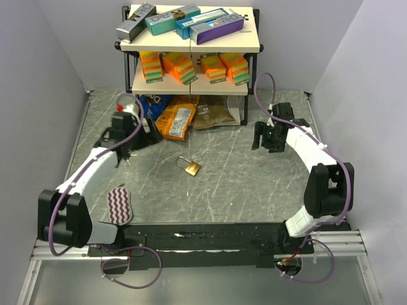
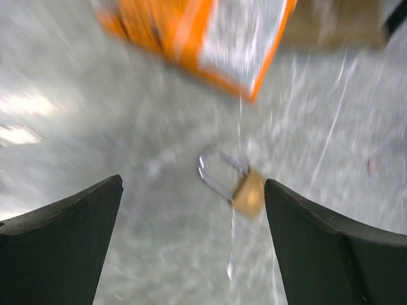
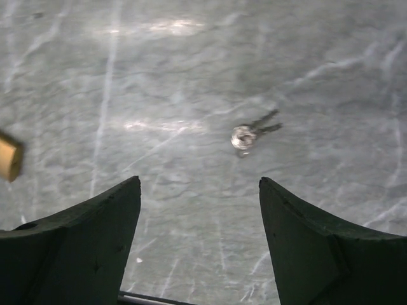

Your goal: Unlock with the key

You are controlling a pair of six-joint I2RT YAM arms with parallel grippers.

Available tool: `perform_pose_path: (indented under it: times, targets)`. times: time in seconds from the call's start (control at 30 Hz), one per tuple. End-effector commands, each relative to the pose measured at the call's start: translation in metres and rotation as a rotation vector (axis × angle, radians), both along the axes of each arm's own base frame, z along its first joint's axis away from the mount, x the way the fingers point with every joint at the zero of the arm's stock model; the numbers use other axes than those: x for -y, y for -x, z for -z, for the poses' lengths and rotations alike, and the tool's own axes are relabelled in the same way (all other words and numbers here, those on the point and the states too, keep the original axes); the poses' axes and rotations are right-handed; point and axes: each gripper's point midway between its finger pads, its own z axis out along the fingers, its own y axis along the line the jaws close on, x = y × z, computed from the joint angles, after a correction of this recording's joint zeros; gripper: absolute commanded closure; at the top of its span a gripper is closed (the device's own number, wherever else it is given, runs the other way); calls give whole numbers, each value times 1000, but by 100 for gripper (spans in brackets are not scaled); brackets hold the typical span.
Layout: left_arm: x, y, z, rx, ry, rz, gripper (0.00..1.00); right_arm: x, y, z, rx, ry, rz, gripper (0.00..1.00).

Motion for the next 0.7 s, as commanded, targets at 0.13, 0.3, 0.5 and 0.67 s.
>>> perform_pose_path:
  times: [0.13, 0.3, 0.5, 0.67]
  targets:
    - [68, 22, 18, -66, 153, 114, 3, 29, -5, 48, -126, 66, 63, 25]
    - [66, 16, 11, -56, 119, 104, 3, 28, 0, 70, -180, 62, 71, 35]
    - [67, 11, 10, -58, 114, 103, 3, 23, 6, 82, -208, 39, 60, 46]
    - [74, 8, 21, -95, 164, 91, 3, 20, 14, 94, -237, 19, 52, 53]
